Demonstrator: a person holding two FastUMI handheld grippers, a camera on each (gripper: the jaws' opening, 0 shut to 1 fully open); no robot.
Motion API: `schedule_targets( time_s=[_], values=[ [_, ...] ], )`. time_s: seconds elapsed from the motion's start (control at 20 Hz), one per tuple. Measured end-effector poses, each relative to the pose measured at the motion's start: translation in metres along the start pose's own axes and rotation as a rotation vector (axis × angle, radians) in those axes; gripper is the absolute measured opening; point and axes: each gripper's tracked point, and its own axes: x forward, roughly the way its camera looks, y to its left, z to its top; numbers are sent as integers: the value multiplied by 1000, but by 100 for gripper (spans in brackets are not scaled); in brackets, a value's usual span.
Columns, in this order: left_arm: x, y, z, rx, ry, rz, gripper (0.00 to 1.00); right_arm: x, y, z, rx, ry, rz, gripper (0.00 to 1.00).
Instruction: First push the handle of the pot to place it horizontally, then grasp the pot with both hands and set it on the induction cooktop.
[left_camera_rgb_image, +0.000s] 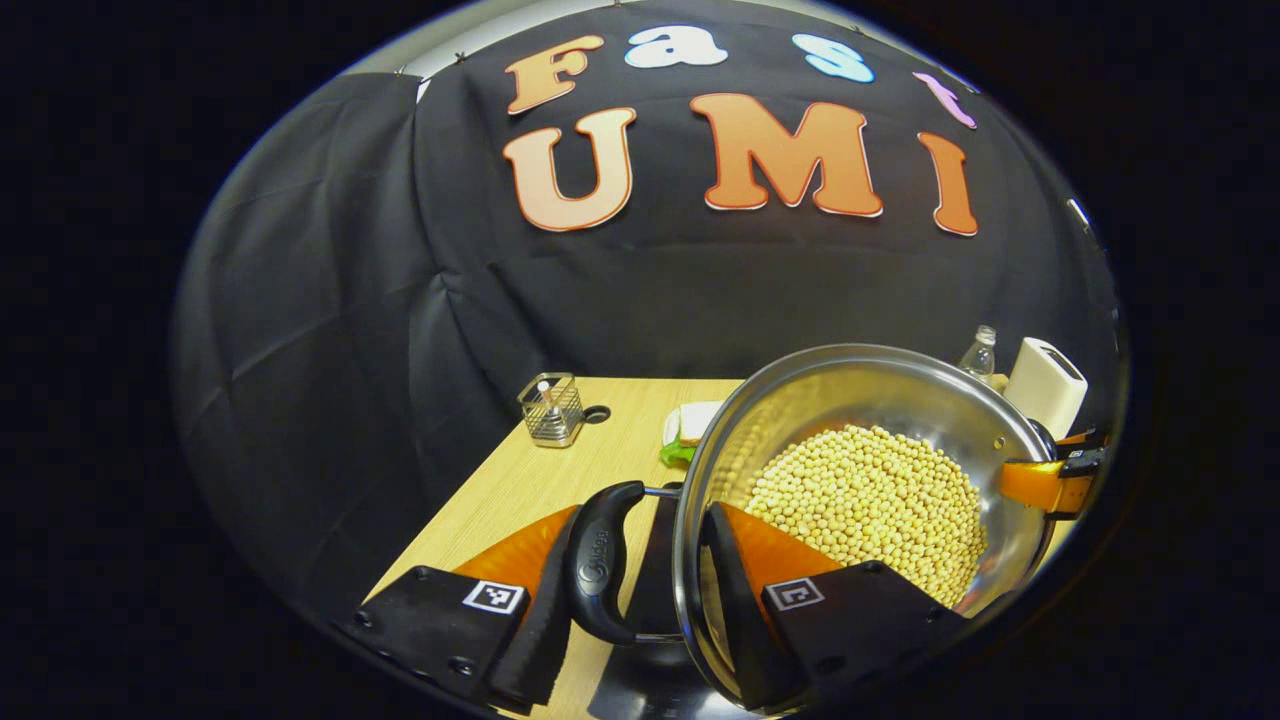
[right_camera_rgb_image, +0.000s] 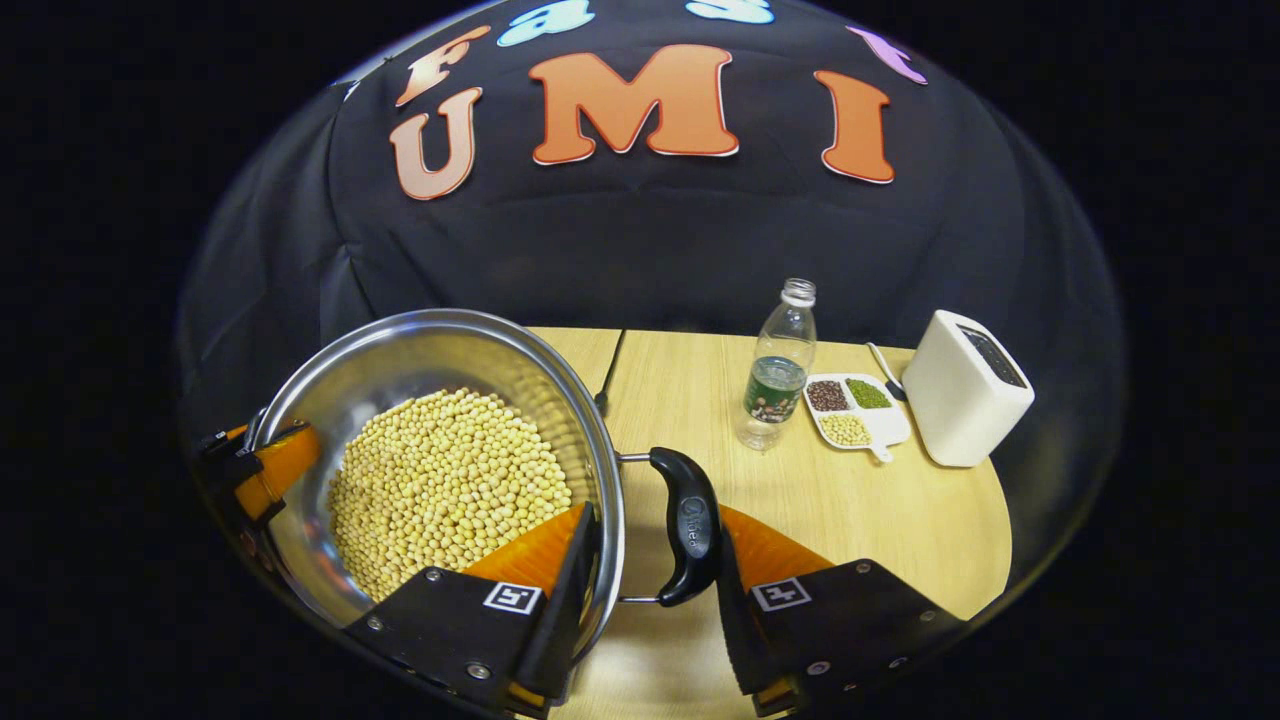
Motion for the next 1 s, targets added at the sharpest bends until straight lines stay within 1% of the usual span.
schedule_targets(
  time_s=[0.05, 0.1, 0.15, 0.2, 0.25, 0.3, 0.35, 0.4, 0.45, 0.5, 0.55, 0.6, 0.75, 0.9, 0.95, 1.0],
  values=[
    [3, 6, -1, -1, 1, 7, 70, 5, 5, 1, 1, 3, 7, 62],
    [7, 11, -3, -4, 2, 11, 76, 8, 10, 0, -2, 4, 12, 62],
    [11, 15, -7, -8, 10, 14, 76, 12, 14, -3, -4, 8, 15, 62],
    [15, 18, -10, -11, 16, 15, 70, 16, 17, -4, -9, 13, 15, 62],
    [19, 20, -13, -13, 24, 15, 76, 21, 21, -5, -13, 19, 15, 62],
    [22, 22, -17, -15, 30, 16, 70, 25, 25, -7, -17, 24, 15, 62],
    [26, 23, -20, -18, 38, 16, 73, 30, 28, -8, -23, 32, 15, 62],
    [30, 24, -25, -21, 48, 17, 70, 34, 32, -10, -27, 40, 15, 62],
    [33, 25, -32, -24, 59, 16, 70, 38, 35, -12, -33, 49, 14, 62],
    [36, 26, -36, -25, 70, 17, 76, 43, 38, -15, -35, 58, 14, 62],
    [40, 27, -39, -26, 77, 16, 76, 48, 40, -16, -37, 64, 14, 62],
    [46, 27, -42, -29, 83, 16, 73, 52, 42, -17, -38, 70, 13, 62],
    [54, 26, -49, -30, 95, 7, 76, 57, 47, -20, -42, 73, 8, 63],
    [63, 24, -56, -33, 113, 0, 70, 59, 50, -20, -35, 87, 0, 63],
    [66, 24, -57, -34, 116, -1, 74, 60, 52, -22, -35, 91, -1, 62],
    [68, 23, -61, -34, 122, -1, 74, 61, 52, -22, -35, 96, -3, 62]
  ],
)
